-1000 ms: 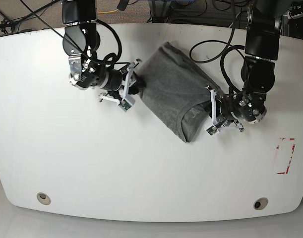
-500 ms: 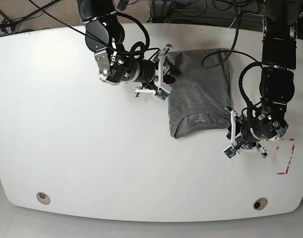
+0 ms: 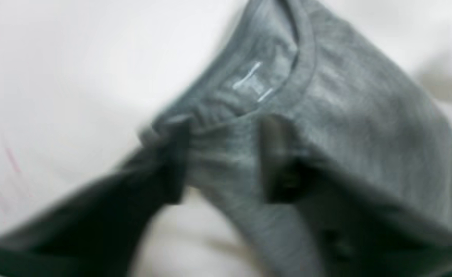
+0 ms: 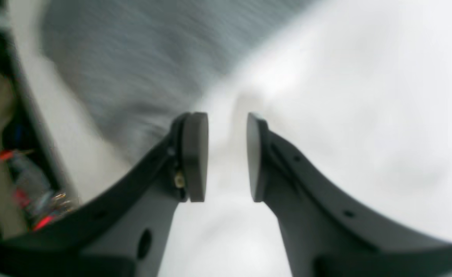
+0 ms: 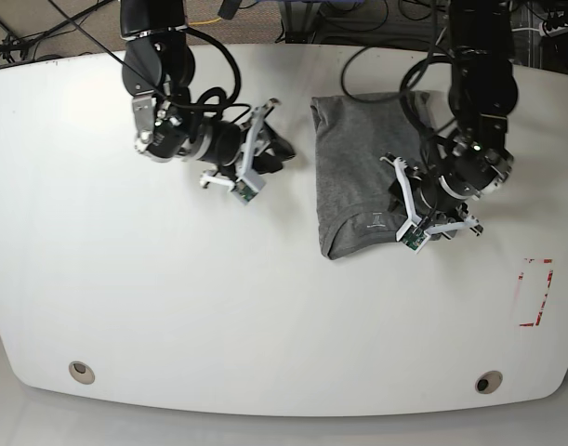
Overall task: Fold the T-shirt properly
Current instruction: 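Carry the folded shirt with the left gripper to the table edge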
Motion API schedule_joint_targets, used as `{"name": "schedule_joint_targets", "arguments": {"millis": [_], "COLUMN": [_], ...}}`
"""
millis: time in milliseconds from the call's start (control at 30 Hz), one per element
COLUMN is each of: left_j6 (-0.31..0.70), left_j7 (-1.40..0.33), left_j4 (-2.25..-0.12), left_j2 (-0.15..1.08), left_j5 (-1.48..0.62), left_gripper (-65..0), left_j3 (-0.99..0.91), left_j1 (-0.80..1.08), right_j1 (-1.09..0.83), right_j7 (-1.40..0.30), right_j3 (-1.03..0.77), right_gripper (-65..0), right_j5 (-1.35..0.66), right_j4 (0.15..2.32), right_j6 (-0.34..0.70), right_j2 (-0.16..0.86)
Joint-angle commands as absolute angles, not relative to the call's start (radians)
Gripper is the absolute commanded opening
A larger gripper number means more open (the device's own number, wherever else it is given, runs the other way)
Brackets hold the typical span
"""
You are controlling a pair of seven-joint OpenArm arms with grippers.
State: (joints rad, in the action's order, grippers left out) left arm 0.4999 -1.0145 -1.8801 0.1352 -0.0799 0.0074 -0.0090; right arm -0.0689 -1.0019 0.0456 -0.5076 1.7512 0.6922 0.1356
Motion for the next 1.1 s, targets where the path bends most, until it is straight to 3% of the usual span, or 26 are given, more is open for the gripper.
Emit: {"name": "schedule_joint_targets", "arguments": {"millis": [0, 400, 700, 800, 1067], "left_j6": [0.453, 0.189, 0.165, 0.208, 0.575], "left_j7": [-0.921, -0.503, -0.479, -0.509, -0.664], "left_j4": [-1.916, -1.801, -1.607, -1.620, -1.550], "left_j2": [0.093, -0.031, 0.019, 0.082, 0.262], "left_j5": [-0.051, 0.070, 0.062, 0.062, 0.065], "left_gripper": [-24.2, -24.7, -21.7, -21.7, -22.2], "left_j3": [0.030, 0.076, 0.039, -0.008, -0.312], "left_j1": [0.064, 0.303, 0.302, 0.302, 0.194], "right_j1": [-0.042, -0.061, -0.071, -0.071, -0.087], "right_j7": [-0.966, -0.966, -0.966, -0.966, -0.966], "right_j3": [0.030, -0.081, -0.096, -0.096, -0.096], "right_gripper": [-48.5, -48.5, -48.5, -48.5, -48.5], "right_j5": [-0.581, -0.608, -0.608, -0.608, -0.607], "right_j4": [1.765, 1.747, 1.755, 1.770, 1.807], "right_j6": [0.698, 0.698, 0.698, 0.698, 0.698], "right_j2": [0.165, 0.209, 0.209, 0.209, 0.216]}}
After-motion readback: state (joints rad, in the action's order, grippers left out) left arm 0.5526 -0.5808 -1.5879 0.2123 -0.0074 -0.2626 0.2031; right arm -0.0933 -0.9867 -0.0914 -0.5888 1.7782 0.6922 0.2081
